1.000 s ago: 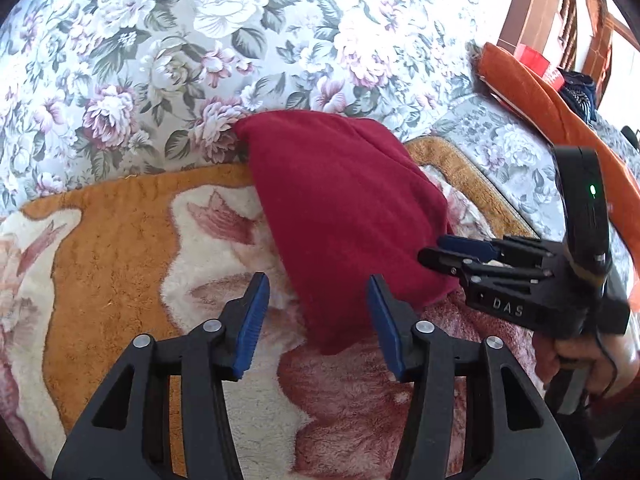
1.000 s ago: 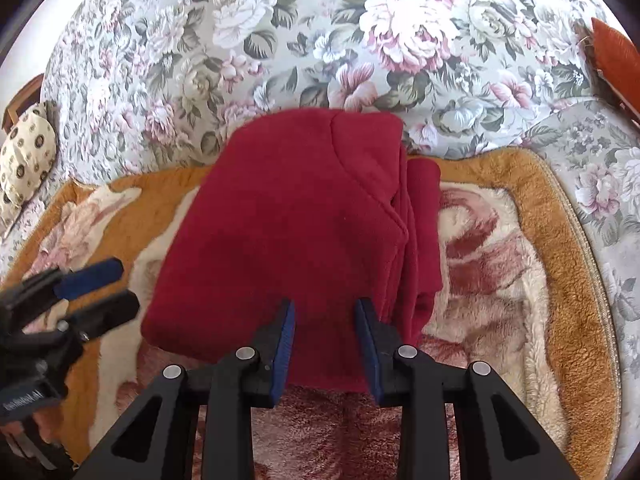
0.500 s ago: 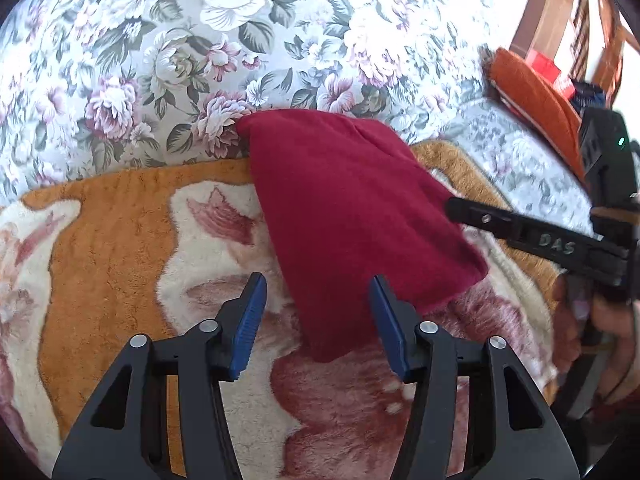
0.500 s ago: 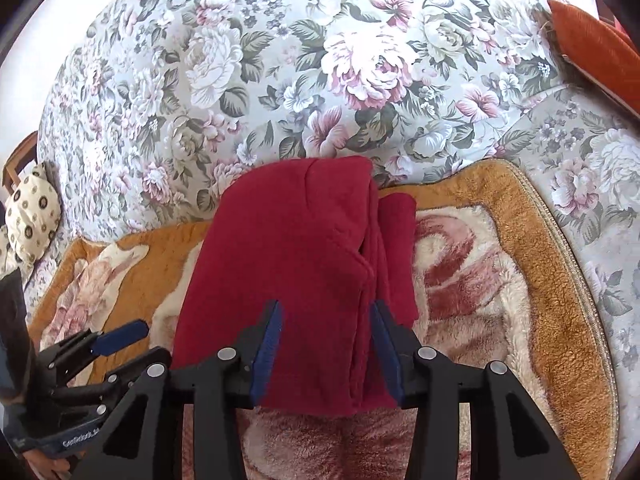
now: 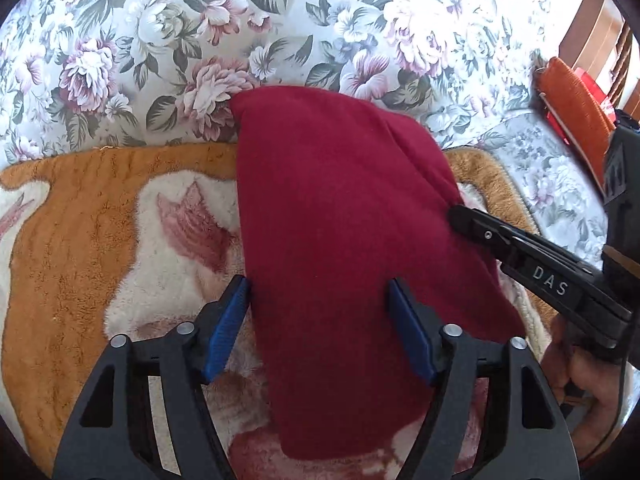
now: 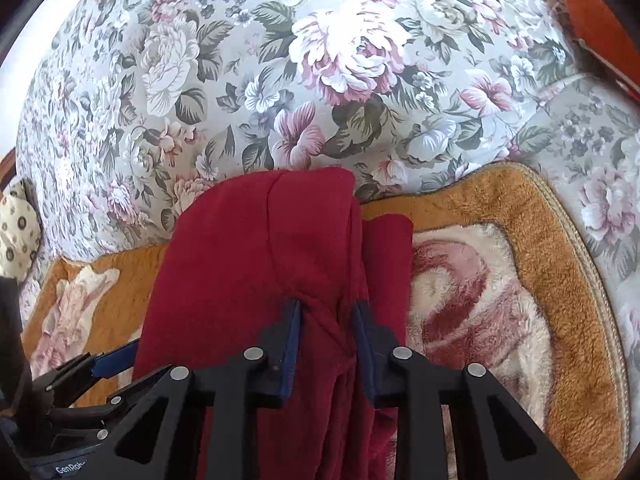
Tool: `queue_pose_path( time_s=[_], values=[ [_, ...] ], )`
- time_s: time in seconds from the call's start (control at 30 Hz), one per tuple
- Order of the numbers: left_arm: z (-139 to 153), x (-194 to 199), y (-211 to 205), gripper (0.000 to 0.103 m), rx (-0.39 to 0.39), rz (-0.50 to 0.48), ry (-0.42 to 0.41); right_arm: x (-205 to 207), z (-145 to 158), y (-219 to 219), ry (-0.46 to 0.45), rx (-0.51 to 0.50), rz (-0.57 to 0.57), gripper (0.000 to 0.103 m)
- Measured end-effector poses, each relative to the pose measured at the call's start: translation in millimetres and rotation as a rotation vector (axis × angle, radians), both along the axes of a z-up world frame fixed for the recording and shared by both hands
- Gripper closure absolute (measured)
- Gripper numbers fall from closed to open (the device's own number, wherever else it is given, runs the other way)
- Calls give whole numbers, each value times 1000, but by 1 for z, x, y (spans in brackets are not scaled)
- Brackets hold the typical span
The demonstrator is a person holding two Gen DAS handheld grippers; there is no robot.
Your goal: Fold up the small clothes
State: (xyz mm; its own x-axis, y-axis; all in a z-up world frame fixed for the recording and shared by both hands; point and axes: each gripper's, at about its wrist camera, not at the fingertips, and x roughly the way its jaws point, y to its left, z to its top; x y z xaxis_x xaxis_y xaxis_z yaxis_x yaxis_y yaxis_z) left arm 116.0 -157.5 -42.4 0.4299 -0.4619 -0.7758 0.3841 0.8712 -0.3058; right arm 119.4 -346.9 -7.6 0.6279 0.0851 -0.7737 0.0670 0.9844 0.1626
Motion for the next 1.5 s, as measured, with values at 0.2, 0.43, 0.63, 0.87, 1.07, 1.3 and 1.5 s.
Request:
queue_pose_path(
  time_s=[0.2,0.43,0.63,0.87,1.07,1.3,1.5],
  values=[
    [-11,-6,-13,22,45,-7,-7,-3,-5,-1,-3,-40,-7,85],
    [-10,-8,-11,22,42,6,6,-15,17,-3,-36,43,-17,85],
    [-8,-12,-13,22,62,14,2,-6,26,-2,-25,29,-50,81],
    [-8,-12,-15,22,77,13,-1,19,0,3,32,23,-53,72],
    [-10,-11,-17,21,80,10,-2,20,-5,-6,28,-22,-71,97],
    [-3,-10,-6,22,32,23,55,6,10,-15,4,30,-51,82],
    [16,-9,19,22,-86,55,47,-19,14,-23,-4,79,-36,57]
  ],
)
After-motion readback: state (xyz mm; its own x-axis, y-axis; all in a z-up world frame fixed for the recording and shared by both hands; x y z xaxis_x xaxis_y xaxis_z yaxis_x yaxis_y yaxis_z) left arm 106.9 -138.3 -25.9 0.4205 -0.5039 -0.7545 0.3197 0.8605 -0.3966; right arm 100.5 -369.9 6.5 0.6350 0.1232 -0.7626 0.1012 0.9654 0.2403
